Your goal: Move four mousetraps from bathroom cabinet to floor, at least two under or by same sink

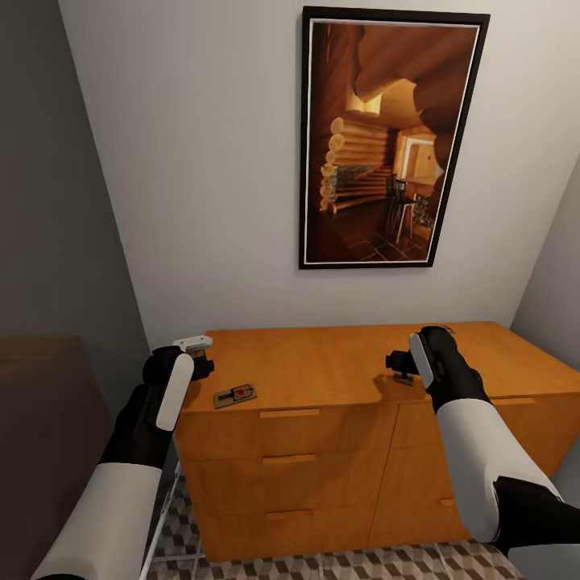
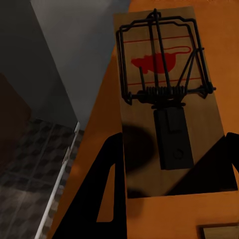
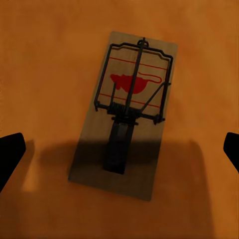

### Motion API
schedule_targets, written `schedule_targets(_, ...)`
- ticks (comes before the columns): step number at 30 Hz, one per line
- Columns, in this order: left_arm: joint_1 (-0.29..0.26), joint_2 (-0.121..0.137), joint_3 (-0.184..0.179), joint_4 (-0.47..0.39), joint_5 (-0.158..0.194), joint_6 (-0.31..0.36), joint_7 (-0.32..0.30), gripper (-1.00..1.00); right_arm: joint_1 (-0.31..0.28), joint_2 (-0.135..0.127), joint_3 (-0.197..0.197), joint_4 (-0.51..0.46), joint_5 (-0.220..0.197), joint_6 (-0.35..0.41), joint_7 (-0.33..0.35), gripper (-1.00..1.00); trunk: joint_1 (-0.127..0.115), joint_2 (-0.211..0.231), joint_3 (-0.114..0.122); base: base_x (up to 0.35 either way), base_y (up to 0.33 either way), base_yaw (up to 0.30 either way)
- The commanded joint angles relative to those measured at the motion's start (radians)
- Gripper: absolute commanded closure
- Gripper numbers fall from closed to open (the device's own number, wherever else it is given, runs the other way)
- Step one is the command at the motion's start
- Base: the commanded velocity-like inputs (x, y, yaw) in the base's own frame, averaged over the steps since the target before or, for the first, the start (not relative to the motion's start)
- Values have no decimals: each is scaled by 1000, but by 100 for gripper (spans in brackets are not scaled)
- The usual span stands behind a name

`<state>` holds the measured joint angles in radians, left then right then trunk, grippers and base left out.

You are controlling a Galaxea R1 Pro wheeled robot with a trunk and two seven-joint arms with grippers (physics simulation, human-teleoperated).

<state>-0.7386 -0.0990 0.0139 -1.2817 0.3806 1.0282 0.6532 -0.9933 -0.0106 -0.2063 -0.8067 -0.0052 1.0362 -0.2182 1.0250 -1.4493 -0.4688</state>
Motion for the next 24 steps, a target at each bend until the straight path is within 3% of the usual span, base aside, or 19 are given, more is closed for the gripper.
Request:
schedule_targets(1,-1,-1,1,-1,10,3,8,100,-1,0,-1,-1,-1,4,-2,-100,0,-1,-1,4,0,0)
schedule_targets(24,-1,0,1,-1,9,3,7,100,-1,3,-1,0,-1,2,-3,-100,0,-1,-1,59,0,0)
